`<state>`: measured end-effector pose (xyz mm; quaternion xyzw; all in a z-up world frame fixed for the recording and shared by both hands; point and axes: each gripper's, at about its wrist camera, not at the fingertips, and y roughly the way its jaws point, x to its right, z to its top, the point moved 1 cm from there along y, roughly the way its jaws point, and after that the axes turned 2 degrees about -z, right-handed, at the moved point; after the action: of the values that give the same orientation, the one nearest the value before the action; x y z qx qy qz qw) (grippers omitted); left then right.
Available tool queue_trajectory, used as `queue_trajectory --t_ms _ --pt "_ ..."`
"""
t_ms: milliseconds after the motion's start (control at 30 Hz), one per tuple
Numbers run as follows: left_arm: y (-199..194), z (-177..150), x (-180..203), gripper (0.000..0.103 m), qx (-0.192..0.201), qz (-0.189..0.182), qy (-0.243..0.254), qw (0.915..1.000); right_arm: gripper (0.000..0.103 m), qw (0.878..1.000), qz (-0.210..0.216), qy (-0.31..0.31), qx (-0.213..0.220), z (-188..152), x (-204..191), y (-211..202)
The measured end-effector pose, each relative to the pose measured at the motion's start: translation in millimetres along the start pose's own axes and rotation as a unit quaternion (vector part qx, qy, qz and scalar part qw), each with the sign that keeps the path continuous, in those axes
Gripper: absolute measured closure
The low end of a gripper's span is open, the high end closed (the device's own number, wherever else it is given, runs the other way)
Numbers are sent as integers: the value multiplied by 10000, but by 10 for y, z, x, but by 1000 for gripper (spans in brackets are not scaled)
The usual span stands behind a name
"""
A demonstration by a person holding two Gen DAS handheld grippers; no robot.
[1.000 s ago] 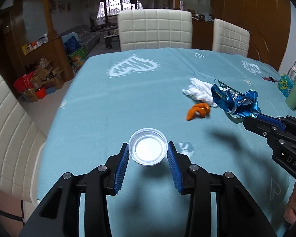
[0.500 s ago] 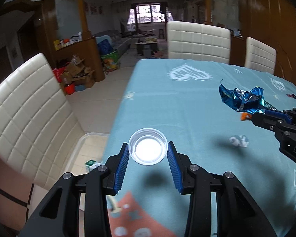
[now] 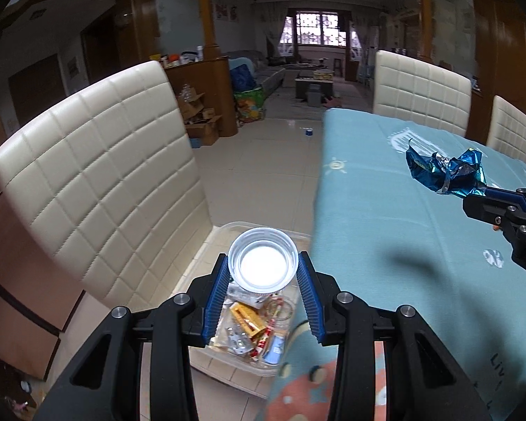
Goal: Collect trash
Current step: 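Carry the white bottle cap and blue foil wrapper toward the clear bin, then open the left tool over the bin while right tool releases the blue foil wrapper inside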
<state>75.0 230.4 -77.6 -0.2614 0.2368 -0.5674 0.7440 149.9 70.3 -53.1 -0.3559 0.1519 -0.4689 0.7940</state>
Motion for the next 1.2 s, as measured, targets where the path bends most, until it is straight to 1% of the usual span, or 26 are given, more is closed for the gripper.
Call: queue_trajectory --t_ms 133,233,500,733,767,800,833,867,900,933,1200 --pt "47 -33 -198 64 -32 112 -128 9999 83 9998 74 -183 21 77 -211 69" --pt "112 -39 -283 64 -86 113 -181 9997 83 9995 72 -308 40 116 -323 127" --pt "247 -10 -306 64 -77 188 -130 9997 83 9995 96 -300 -39 172 -381 279" --pt "401 -13 -406 64 -222 219 -250 9992 83 9994 144 -309 -10 202 -415 326" --pt "421 -15 -431 62 -238 212 -281 9991 83 9993 155 -326 -28 202 -432 343" --pt "430 -19 -459 50 -253 199 -334 9989 83 9993 162 -341 -42 205 -447 356" --pt "430 -22 -487 41 -246 184 -400 9987 83 9992 171 -357 -54 204 -456 367" --pt "427 -26 -511 25 -217 173 -460 9986 83 9991 179 -376 -65 206 -475 383" --pt "419 -30 -539 21 -170 165 -526 9983 83 9991 187 -385 -72 210 -484 390" --pt "414 -35 -572 21 -144 148 -586 9981 83 9990 204 -393 -83 212 -496 402" --pt "463 -122 -660 21 -293 124 -712 9970 82 9985 255 -456 -143 221 -587 463"
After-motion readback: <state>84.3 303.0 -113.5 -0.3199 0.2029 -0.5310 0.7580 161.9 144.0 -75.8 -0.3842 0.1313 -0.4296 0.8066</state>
